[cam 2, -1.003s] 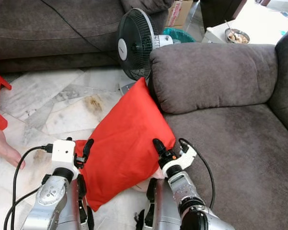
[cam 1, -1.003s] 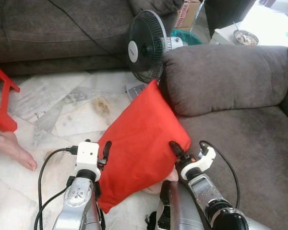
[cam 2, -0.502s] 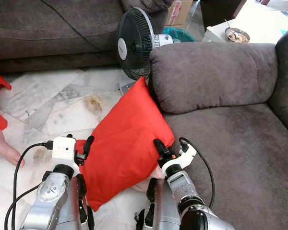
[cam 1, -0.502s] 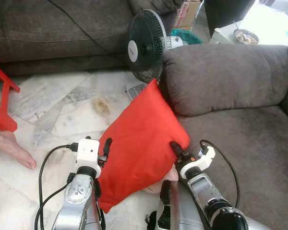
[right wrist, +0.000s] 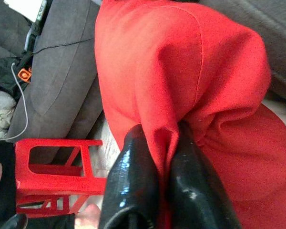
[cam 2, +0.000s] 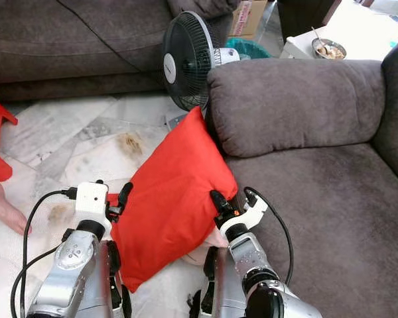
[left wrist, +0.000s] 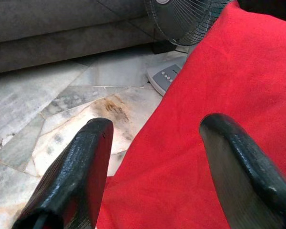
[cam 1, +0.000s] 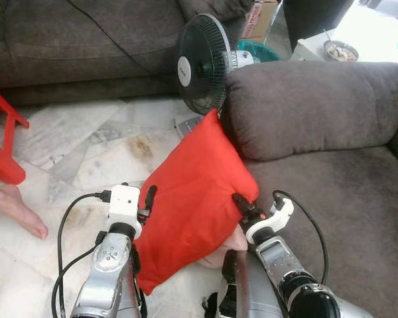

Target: Move the pillow to the sofa from floor

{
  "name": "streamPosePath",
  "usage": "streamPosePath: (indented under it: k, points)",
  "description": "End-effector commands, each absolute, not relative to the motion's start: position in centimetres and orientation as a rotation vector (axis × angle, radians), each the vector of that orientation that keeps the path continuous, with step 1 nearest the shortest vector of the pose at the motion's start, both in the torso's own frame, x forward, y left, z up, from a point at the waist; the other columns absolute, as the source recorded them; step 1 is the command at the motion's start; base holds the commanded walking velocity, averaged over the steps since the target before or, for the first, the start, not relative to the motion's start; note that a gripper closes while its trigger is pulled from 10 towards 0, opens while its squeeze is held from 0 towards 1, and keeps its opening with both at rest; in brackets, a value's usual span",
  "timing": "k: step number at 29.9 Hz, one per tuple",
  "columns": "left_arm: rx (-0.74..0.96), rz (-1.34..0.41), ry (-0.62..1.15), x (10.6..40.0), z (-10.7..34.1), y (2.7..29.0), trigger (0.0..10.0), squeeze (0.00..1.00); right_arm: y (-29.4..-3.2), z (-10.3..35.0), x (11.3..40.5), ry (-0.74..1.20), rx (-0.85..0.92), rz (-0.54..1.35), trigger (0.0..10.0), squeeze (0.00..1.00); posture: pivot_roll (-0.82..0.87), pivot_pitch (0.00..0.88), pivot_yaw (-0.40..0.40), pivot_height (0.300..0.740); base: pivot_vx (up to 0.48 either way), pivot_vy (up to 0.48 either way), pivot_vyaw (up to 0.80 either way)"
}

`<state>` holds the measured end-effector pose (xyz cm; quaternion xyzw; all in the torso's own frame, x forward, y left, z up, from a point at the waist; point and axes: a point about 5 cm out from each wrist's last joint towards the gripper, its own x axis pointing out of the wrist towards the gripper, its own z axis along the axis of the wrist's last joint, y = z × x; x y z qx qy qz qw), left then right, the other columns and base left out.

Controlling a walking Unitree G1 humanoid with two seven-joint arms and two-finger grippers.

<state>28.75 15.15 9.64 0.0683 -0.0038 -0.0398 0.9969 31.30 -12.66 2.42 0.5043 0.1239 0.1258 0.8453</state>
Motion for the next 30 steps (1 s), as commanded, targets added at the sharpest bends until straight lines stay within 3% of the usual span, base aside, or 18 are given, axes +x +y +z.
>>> streamPosePath:
  k: [1, 21, 30]
  points:
    - [0.129, -0.09, 0.0, 28.7, 9.3, 15.0, 10.0, 0.0, -13.0, 3.0, 31.7, 0.229, 1.038, 0.284, 0.0, 0.0, 0.2, 0.147, -0.142, 0.562, 0.0, 0.0, 0.0]
    - [0.138, -0.109, 0.009, 29.5, 8.3, 15.3, 10.0, 0.0, -12.5, 3.8, 31.6, 0.165, 0.923, 0.428, 0.0, 0.0, 0.18, 0.005, -0.109, 0.562, 0.0, 0.0, 0.0]
    - [0.135, -0.119, 0.004, 30.0, 8.4, 15.1, 10.0, 0.0, -12.3, 4.3, 32.1, 0.149, 0.846, 0.421, 0.0, 0.0, 0.17, 0.011, -0.096, 0.562, 0.0, 0.0, 0.0]
